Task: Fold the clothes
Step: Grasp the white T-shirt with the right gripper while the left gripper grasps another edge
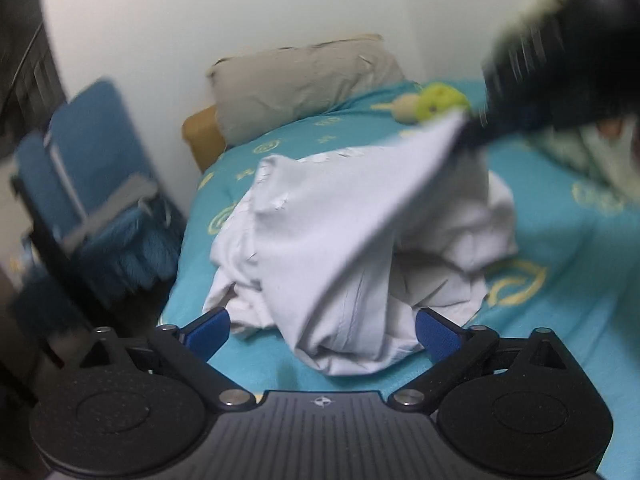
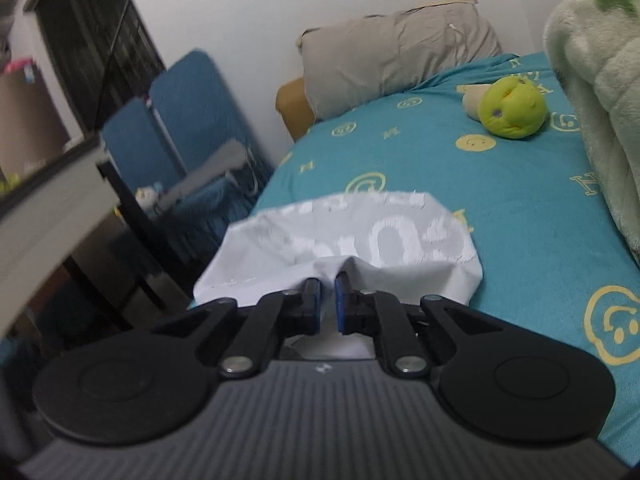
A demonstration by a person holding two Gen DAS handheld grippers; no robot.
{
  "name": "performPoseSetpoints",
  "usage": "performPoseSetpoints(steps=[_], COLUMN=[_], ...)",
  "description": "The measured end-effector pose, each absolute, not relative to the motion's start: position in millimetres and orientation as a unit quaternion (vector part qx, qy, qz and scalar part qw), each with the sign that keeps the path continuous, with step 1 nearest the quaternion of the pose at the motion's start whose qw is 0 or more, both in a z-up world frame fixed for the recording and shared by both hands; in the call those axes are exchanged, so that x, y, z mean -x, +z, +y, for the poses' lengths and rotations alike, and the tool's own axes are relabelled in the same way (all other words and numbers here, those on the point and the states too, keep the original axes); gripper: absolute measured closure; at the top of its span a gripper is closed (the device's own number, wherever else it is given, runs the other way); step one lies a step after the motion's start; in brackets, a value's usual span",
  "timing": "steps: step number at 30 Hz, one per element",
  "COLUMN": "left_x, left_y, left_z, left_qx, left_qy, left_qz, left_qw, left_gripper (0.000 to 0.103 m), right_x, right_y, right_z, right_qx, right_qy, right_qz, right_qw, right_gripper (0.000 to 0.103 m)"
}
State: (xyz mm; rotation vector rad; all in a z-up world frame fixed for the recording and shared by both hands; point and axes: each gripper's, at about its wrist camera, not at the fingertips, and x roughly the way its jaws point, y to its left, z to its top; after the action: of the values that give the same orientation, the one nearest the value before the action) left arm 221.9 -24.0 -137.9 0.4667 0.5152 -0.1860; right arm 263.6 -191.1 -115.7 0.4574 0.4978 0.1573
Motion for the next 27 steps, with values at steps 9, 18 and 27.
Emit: performPoseSetpoints(steps=[9, 18, 27], left_x=[-217.8, -137.0, -121.0], left_y=[-101.2, 0.1, 15.2], left_z=[2.5, 37.4, 42.1], left_qx=[-0.071, 0.023, 0.063], left_qy=[-0.063, -0.149, -0.183], left_qz=[0.216, 0.123, 0.139], left_qw=[0.972, 0.981, 0.971], left_gripper=[0.078, 0.088, 0.087], right_x=[-258.0, -220.1, -172.0], right_y=[-111.1, -71.2, -64.4], right_z=[-212.3, -222.2, -195.6], right_qx=[-0.264, -0.255, -0.239], right_qy=[0.077, 0.067, 0.127], right_qz=[0.219, 0.168, 0.245], right_qw=[0.936, 0.950, 0.931], right_gripper=[0.094, 0.094, 0.088])
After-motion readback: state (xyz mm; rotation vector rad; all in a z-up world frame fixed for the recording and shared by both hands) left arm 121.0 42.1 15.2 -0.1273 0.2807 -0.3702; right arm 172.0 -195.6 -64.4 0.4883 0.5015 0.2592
